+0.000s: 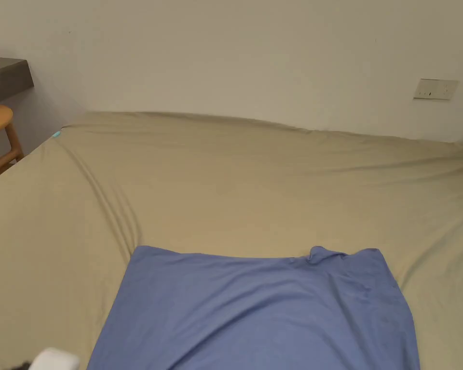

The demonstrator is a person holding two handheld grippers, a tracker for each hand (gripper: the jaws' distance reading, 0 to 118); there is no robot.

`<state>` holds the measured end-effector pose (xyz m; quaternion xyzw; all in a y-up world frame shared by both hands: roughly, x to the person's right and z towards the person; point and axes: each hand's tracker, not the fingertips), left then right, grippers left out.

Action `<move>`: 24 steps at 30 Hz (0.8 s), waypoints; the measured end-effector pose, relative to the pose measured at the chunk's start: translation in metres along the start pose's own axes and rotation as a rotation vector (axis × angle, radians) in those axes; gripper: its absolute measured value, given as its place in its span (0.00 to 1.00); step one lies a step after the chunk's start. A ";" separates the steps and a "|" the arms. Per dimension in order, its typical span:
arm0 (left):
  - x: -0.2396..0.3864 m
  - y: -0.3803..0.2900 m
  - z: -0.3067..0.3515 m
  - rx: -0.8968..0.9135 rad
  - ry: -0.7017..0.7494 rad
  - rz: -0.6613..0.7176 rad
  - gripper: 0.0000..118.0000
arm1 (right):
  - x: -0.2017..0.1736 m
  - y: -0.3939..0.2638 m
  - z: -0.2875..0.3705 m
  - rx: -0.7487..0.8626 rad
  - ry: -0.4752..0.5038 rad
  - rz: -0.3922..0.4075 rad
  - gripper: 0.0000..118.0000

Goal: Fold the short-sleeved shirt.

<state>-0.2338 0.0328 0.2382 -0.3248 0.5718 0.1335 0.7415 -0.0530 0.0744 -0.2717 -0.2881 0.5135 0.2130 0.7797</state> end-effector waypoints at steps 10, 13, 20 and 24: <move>0.034 0.150 0.044 0.511 0.017 0.155 0.43 | -0.102 0.140 0.024 0.429 0.054 0.101 0.48; 0.055 0.169 0.052 0.584 0.028 0.122 0.10 | -0.133 0.153 0.027 0.501 0.053 0.200 0.02; 0.080 0.184 0.032 0.589 0.030 0.077 0.00 | -0.166 0.164 0.009 0.543 0.064 0.273 0.00; 0.084 0.185 0.002 0.546 0.025 0.085 0.00 | -0.174 0.165 -0.012 0.529 0.056 0.278 0.00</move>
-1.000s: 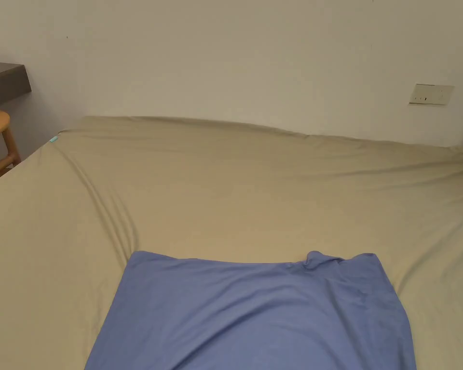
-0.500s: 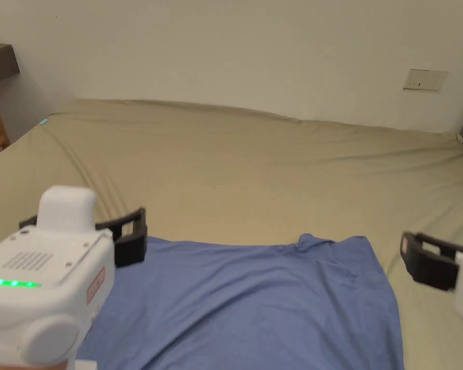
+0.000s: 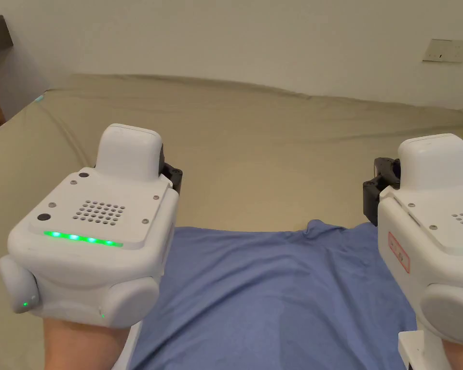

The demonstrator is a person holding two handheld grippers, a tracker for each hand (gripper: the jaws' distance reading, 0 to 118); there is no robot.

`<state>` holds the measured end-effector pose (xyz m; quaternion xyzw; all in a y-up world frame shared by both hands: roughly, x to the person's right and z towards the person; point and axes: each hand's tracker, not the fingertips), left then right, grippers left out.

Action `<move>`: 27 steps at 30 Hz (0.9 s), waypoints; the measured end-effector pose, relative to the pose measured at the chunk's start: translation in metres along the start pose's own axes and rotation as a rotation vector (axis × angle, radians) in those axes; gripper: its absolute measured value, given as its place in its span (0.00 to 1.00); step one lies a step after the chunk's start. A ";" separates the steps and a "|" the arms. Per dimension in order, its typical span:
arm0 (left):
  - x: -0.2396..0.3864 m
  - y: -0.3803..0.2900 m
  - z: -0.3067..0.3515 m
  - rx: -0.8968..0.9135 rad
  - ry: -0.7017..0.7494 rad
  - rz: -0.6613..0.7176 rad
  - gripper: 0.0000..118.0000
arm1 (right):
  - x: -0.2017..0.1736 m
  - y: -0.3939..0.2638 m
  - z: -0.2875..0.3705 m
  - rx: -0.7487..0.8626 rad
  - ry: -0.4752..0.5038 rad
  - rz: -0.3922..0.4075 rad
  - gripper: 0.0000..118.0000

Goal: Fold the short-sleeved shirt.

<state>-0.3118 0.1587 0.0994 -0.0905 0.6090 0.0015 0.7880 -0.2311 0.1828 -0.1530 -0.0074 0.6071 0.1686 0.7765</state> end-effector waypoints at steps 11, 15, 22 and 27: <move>-0.029 -0.150 -0.127 -0.477 -0.010 -0.014 0.00 | 0.027 -0.087 -0.088 -0.237 -0.004 -0.031 0.00; -0.052 -0.185 -0.192 -0.573 0.065 -0.021 0.18 | 0.049 -0.119 -0.119 -0.315 -0.039 -0.031 0.00; -0.088 -0.208 -0.297 -0.637 0.117 -0.025 0.95 | 0.078 -0.146 -0.148 -0.401 -0.080 -0.034 0.00; -0.097 -0.225 -0.323 -0.737 0.159 -0.012 0.71 | 0.089 -0.154 -0.156 -0.439 -0.089 -0.033 0.00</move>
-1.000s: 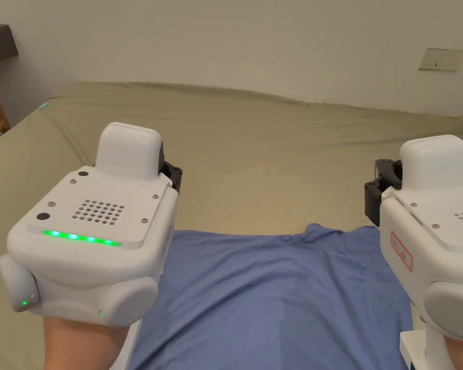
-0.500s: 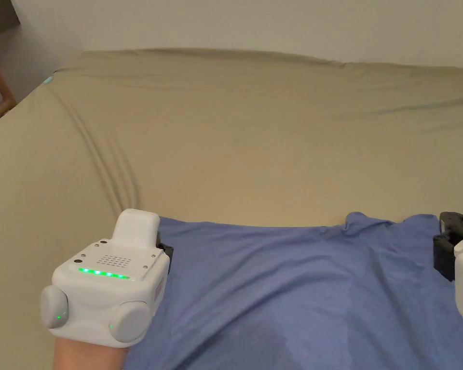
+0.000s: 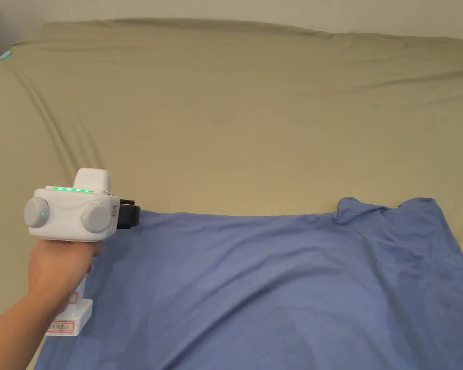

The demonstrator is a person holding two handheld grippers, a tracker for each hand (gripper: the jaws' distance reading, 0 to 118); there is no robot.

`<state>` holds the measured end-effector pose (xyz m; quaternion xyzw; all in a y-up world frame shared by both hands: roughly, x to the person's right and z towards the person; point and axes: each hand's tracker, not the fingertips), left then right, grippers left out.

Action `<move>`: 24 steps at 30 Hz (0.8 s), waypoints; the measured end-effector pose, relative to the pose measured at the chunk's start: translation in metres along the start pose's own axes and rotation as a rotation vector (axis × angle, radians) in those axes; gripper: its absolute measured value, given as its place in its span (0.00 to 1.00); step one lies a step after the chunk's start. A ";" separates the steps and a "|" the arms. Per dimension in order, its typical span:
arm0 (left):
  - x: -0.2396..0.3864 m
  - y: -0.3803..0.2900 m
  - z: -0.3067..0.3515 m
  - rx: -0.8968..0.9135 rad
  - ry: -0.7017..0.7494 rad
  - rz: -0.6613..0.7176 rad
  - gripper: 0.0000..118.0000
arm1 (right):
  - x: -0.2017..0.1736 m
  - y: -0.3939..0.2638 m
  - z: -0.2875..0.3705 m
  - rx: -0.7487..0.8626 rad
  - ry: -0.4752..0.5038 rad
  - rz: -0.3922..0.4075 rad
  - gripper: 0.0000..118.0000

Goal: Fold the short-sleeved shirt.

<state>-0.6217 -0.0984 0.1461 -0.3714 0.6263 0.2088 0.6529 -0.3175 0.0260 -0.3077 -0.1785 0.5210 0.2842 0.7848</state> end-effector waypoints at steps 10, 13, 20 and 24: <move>0.021 -0.013 0.025 0.069 -0.055 -0.087 0.03 | 0.013 0.011 -0.037 -0.077 0.012 0.012 0.00; 0.008 -0.008 0.061 0.162 -0.087 -0.033 0.03 | 0.025 0.019 -0.050 -0.086 0.008 -0.027 0.00; 0.004 -0.016 0.142 0.339 -0.056 -0.122 0.03 | 0.044 0.028 -0.114 -0.229 0.079 -0.080 0.91; 0.004 -0.025 0.163 0.360 -0.051 -0.139 0.03 | 0.036 0.013 -0.151 -0.305 0.069 -0.097 0.96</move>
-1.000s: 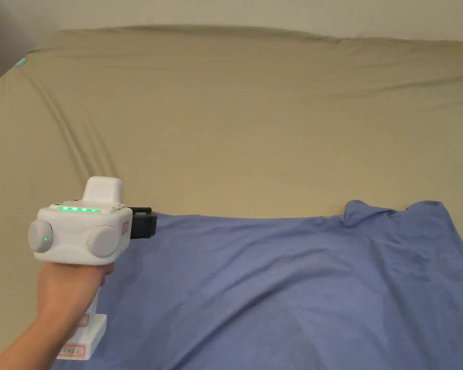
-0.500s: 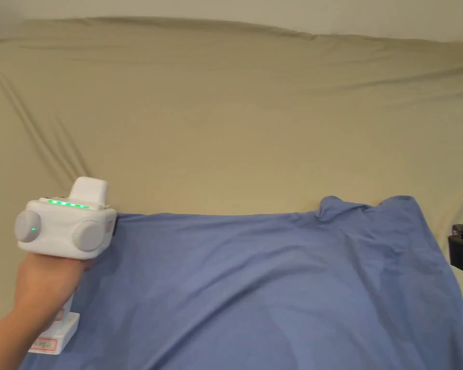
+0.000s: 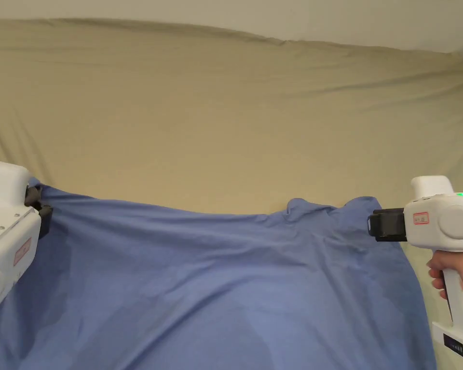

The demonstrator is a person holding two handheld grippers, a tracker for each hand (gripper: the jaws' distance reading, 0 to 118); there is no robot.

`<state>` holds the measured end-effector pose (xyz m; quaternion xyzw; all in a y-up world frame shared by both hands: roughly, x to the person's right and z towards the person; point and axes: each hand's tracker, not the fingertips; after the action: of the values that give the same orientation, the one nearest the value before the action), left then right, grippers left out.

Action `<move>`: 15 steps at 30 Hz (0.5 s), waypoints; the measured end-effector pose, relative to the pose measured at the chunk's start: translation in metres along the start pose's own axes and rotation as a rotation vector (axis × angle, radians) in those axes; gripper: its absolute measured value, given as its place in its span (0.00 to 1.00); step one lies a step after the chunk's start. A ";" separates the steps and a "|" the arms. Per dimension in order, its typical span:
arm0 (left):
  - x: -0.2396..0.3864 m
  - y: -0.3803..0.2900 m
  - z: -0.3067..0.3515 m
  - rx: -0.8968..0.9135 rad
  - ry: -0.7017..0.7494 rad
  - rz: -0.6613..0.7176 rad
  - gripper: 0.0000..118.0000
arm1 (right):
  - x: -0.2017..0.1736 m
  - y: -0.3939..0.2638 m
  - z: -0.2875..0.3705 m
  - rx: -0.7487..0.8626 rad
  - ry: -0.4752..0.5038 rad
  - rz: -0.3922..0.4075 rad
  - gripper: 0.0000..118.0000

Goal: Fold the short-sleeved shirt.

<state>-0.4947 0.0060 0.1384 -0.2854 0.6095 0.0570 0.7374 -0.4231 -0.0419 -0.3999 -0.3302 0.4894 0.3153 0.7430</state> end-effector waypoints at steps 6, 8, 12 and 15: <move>0.004 -0.020 0.010 -0.025 -0.004 -0.042 0.03 | -0.017 -0.021 -0.047 -0.139 -0.033 0.036 0.80; 0.003 -0.027 0.006 -0.041 -0.003 -0.044 0.02 | -0.019 -0.025 -0.044 -0.104 0.018 -0.018 0.57; -0.005 -0.035 0.003 -0.066 0.003 -0.035 0.03 | -0.028 -0.014 -0.022 -0.054 -0.027 0.030 0.06; -0.010 -0.031 0.012 -0.057 0.016 -0.025 0.03 | -0.033 -0.004 0.007 0.016 -0.028 0.150 0.04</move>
<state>-0.4737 -0.0114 0.1597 -0.3146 0.6099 0.0628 0.7246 -0.4268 -0.0433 -0.3664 -0.2823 0.5050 0.3705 0.7267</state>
